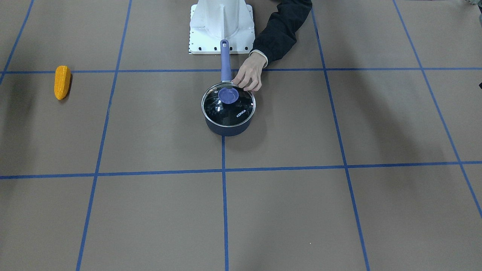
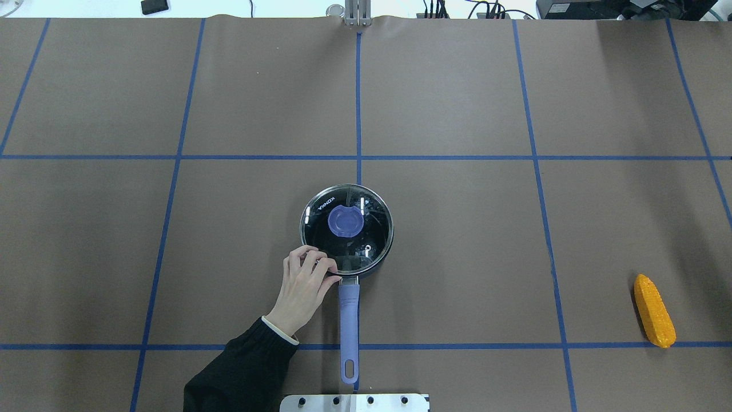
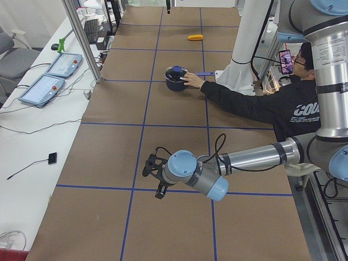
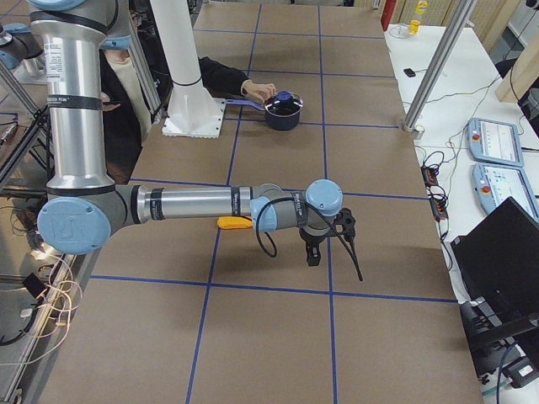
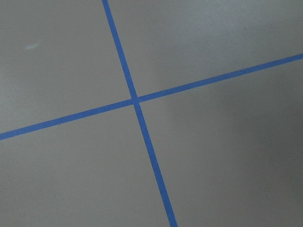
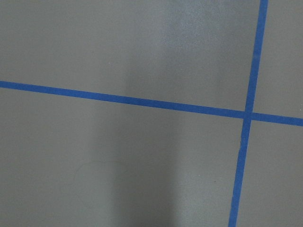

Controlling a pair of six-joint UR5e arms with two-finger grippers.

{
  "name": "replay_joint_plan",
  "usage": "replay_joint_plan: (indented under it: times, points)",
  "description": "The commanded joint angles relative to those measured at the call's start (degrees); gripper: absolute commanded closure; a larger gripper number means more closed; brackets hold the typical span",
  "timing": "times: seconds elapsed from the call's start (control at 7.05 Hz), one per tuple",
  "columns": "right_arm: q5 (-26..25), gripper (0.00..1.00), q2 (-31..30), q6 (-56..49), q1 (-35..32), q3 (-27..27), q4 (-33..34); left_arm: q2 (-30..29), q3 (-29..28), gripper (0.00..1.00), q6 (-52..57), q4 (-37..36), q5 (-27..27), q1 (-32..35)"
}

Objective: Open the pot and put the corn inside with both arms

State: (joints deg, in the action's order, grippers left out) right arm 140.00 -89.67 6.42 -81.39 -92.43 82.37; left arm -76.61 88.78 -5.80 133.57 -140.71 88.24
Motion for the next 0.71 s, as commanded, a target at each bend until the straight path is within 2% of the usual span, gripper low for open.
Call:
replay_joint_plan:
  times: [0.0,0.57]
  points:
    - [-0.16,0.0,0.02,-0.52,0.0,0.15,-0.1,-0.11,-0.01,0.02,0.0,0.03,0.0,0.0]
    - [-0.43,0.0,1.6,0.0,0.0,0.85,-0.28,-0.11,0.08,0.02,0.0,0.03,0.0,-0.09]
